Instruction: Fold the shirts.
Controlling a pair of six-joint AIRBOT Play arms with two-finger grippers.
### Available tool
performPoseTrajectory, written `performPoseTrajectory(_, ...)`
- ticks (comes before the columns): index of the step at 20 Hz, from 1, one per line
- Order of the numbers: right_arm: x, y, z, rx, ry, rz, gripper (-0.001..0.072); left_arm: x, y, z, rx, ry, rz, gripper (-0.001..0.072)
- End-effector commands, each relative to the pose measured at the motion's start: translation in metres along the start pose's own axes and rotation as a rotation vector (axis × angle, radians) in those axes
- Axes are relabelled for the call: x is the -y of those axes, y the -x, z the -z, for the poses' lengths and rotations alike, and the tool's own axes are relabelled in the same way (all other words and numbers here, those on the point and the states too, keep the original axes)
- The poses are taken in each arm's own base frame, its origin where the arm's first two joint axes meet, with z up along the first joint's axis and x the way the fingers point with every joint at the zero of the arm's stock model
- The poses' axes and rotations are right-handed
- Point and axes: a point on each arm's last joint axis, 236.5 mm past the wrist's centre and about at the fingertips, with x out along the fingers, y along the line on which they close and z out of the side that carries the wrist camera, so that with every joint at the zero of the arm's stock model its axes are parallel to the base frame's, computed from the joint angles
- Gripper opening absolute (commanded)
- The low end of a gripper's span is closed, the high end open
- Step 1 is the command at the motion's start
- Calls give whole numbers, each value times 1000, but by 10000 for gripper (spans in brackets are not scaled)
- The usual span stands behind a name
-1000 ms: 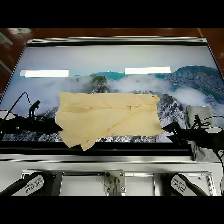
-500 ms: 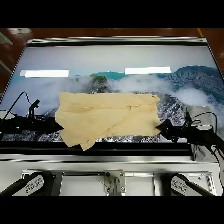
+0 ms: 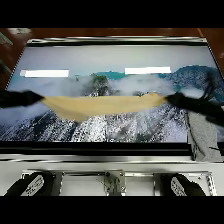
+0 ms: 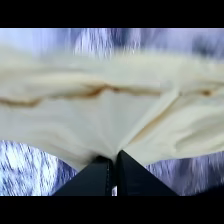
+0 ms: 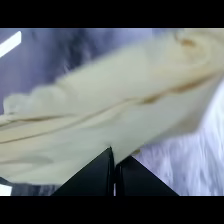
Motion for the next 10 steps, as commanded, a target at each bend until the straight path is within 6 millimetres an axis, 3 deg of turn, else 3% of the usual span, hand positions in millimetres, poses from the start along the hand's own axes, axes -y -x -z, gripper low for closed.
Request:
performPoseTrajectory(1, -138, 153, -120, 490, 511, 92, 62, 107, 164, -147, 595, -317, -80, 39)
performPoseTrajectory(2, -172, 203, -136, 627, 601, 144, 62, 139, 212, -167, 738, -386, -90, 40)
performPoseTrajectory(3, -201, 244, -140, 724, 659, 180, 62, 170, 254, -175, 849, -452, -93, 40)
performPoseTrajectory(5, -234, 298, -134, 837, 705, 236, 62, 218, 308, -169, 960, -551, -85, 39)
performPoseTrajectory(7, -245, 326, -120, 869, 703, 278, 62, 246, 339, -151, 1006, -579, -77, 39)
performPoseTrajectory(8, -244, 331, -111, 855, 696, 299, 62, 250, 347, -141, 1004, -583, -99, 39)
performPoseTrajectory(10, -234, 329, -89, 777, 672, 335, 62, 239, 353, -118, 954, -575, -206, 39)
